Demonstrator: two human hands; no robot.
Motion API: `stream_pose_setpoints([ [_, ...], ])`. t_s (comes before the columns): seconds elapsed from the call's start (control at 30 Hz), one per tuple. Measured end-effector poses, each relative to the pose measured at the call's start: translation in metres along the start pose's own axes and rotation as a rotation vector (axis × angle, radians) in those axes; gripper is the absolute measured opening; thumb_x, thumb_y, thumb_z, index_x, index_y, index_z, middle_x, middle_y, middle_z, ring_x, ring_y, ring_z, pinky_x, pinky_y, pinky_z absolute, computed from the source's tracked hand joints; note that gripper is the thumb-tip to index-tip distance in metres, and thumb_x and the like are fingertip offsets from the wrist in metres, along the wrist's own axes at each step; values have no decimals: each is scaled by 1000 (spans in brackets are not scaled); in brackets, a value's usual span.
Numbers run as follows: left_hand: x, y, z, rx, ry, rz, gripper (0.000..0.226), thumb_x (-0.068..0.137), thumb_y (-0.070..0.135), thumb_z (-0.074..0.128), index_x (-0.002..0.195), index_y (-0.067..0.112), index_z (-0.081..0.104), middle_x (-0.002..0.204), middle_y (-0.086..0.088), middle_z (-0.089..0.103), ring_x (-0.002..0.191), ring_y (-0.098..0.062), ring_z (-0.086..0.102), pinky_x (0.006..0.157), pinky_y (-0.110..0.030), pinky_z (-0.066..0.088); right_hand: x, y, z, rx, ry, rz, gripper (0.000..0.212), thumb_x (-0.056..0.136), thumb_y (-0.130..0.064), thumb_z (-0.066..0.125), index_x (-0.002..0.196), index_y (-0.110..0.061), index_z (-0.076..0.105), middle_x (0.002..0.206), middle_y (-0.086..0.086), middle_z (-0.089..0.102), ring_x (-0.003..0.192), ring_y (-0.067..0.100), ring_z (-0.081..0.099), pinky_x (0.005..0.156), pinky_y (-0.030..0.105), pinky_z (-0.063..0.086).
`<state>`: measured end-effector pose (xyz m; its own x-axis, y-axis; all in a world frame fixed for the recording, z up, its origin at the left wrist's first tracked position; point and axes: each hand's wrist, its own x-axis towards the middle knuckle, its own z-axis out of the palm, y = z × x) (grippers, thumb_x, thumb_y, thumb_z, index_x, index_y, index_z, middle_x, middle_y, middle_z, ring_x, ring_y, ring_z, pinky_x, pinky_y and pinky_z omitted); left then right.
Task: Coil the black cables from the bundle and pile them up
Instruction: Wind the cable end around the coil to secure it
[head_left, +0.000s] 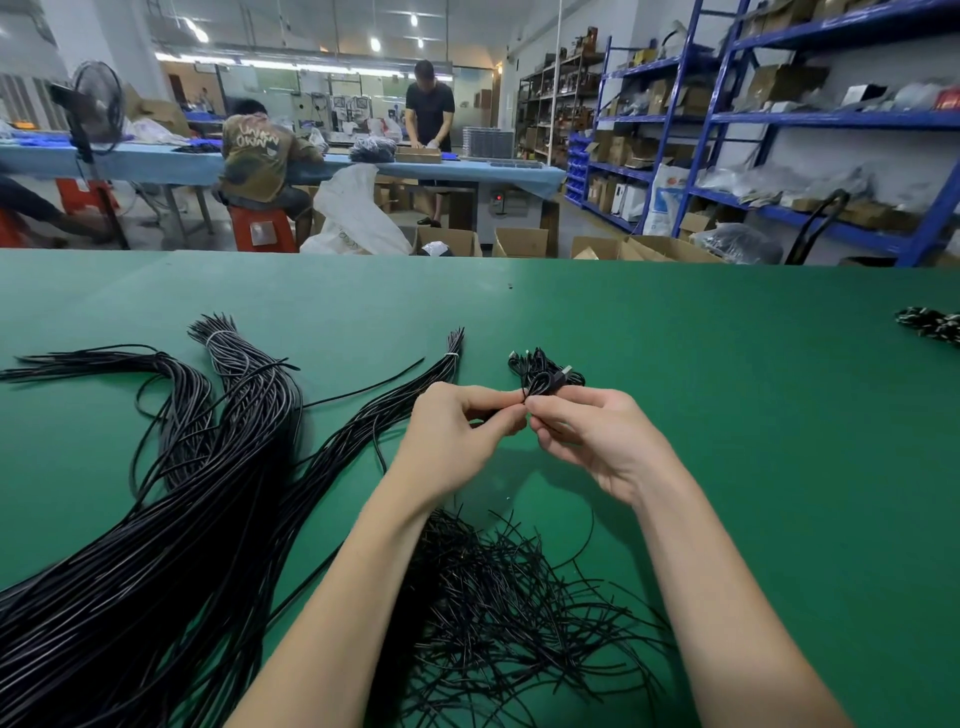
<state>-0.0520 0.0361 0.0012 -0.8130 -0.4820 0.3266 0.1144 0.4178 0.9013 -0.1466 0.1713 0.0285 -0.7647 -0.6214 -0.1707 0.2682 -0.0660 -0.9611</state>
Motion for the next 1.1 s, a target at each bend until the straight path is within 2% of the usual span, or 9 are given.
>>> stream_pose_setpoints([
  [0.1,0,-3,1,-222,-17,-77,19,90,8,73,109,7,77,93,-5,79,91,-15,75,86,-25,58,0,-1,-1,-17,-21,-4,8,84,1,78,90,-1,72,74,8,73,63,10,68,61,18,58],
  [0.3,-2,-3,7,-593,10,-176,14,85,5,75,99,3,78,92,-21,76,80,-21,74,77,-24,58,-1,-4,-5,69,-96,22,16,78,1,78,93,-2,71,74,9,72,63,11,66,61,18,58],
  [0.4,-3,-2,10,-620,21,-175,13,84,8,77,96,4,79,92,-21,76,80,-21,74,76,-23,58,-3,-5,-7,107,-141,35,34,66,-7,80,98,0,71,77,10,72,64,12,65,62,18,58],
  [0.47,-3,-2,11,-608,9,-156,14,86,9,76,98,3,79,93,-20,76,82,-21,74,77,-22,58,-3,-6,-8,102,-143,31,37,65,-8,81,100,1,71,78,10,72,64,12,66,63,18,58],
  [0.57,-4,-1,12,-610,10,-140,13,88,10,73,99,4,78,93,-20,76,84,-21,74,77,-22,58,-2,-5,-10,73,-132,7,24,77,-2,78,99,1,71,77,10,73,64,10,67,63,17,58],
  [0.7,-4,1,16,-617,51,-148,11,90,7,71,98,2,77,91,-19,76,83,-21,75,76,-22,58,-2,-5,-7,-92,-74,-87,7,86,0,75,92,-3,72,72,6,74,61,8,66,61,16,56],
  [0.9,-3,6,16,-693,111,-258,8,89,6,72,86,5,79,87,-20,76,78,-20,73,74,-23,58,-2,-2,-2,-203,-77,-182,10,87,0,75,94,-5,72,79,9,76,71,13,67,68,20,57],
  [1.0,-3,8,17,-776,95,-342,10,90,4,69,86,3,77,88,-20,76,77,-20,73,71,-23,59,-4,-5,-5,-255,-90,-162,15,83,0,79,95,-4,70,86,20,75,73,19,63,69,23,57],
  [1.1,-3,11,13,-842,42,-399,12,92,5,66,86,4,77,91,-17,76,79,-17,73,73,-24,60,-5,-9,-10,-359,-94,-162,19,79,-6,84,90,-1,70,73,16,71,64,17,59,64,24,55],
])
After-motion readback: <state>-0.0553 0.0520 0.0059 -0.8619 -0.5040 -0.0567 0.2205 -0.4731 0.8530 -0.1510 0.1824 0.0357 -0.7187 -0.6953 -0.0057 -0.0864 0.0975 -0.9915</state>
